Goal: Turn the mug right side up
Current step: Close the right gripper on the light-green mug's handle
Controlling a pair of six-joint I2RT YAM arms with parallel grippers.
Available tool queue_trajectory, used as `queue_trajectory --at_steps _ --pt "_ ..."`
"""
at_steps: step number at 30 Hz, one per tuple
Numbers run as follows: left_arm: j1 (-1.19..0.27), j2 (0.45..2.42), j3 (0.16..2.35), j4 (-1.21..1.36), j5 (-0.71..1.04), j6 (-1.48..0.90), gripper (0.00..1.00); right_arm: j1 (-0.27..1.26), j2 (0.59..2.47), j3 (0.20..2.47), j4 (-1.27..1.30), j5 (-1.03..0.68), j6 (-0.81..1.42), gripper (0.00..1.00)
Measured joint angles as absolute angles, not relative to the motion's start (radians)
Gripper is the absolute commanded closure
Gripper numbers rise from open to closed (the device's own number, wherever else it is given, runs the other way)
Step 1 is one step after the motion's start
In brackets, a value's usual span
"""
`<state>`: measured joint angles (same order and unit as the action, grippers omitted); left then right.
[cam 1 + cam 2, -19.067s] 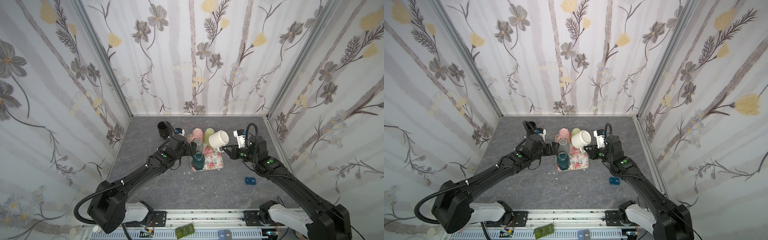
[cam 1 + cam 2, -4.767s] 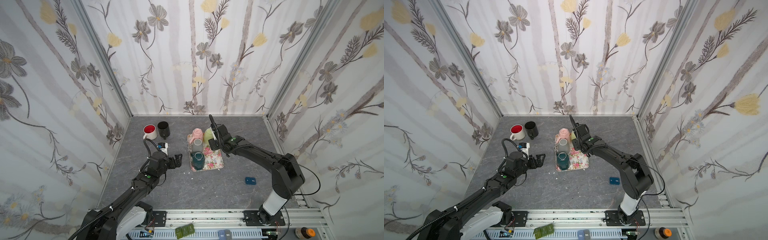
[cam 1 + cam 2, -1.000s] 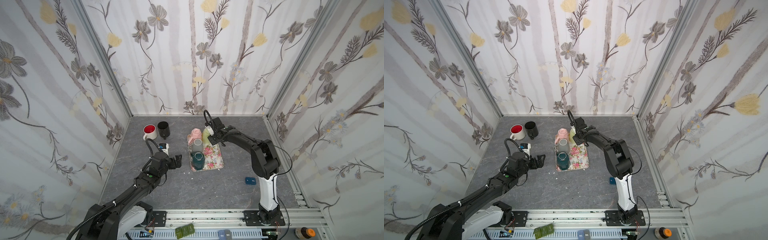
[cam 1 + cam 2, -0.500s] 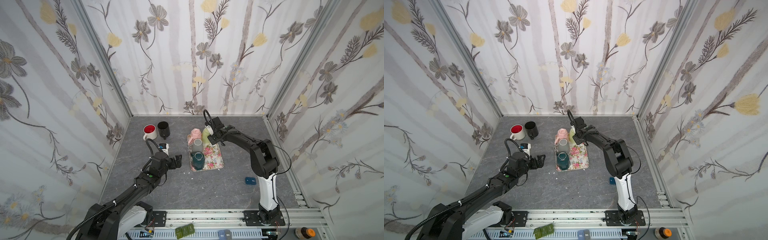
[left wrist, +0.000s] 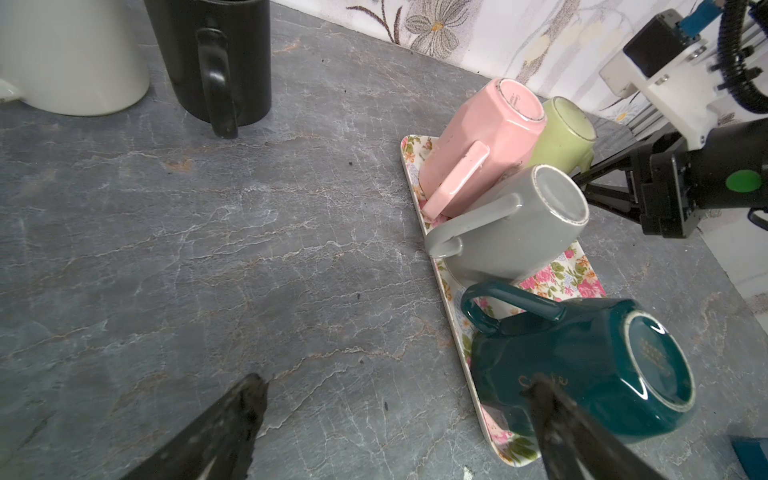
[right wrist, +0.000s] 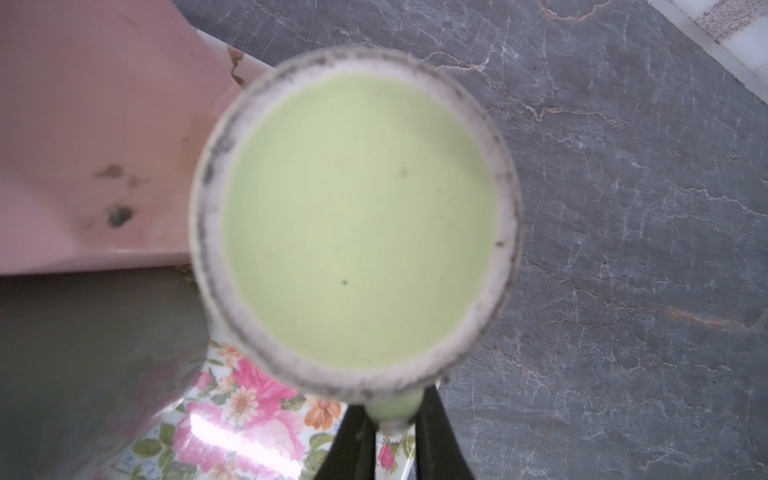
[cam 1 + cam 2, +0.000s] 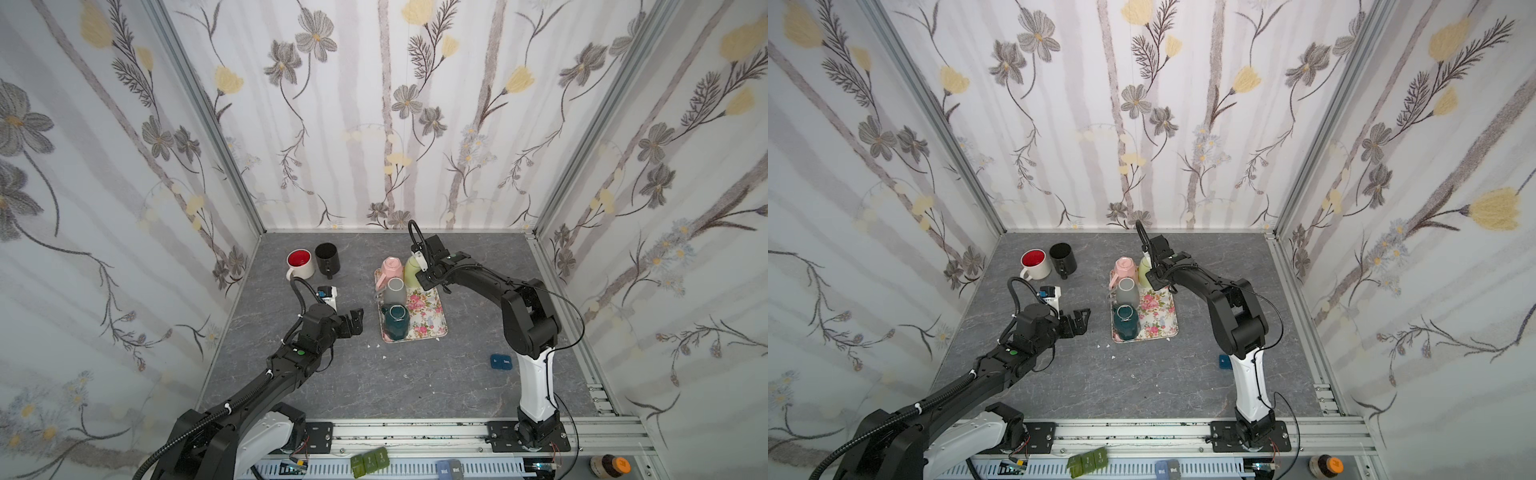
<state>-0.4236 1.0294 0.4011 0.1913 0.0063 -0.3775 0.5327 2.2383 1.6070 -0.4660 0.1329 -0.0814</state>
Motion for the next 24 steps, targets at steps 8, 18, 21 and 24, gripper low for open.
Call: queue_trajectory --at_steps 8,18,21,24 --pt "-0.424 1.021 0.392 0.192 -0.011 -0.377 0.00 0.534 2.170 1.526 -0.461 0.103 -0.061 0.95" --pt "-0.424 1.021 0.390 0.192 -0.025 -0.377 0.00 0.538 2.053 1.382 -0.444 0.056 -0.010 0.95" --pt "-0.424 1.022 0.390 0.194 -0.025 -0.377 0.00 0.548 2.016 1.336 -0.438 0.051 0.012 0.95" --pt "-0.424 1.022 0.390 0.197 -0.025 -0.377 0.00 0.560 1.995 1.308 -0.432 0.052 0.032 0.95"
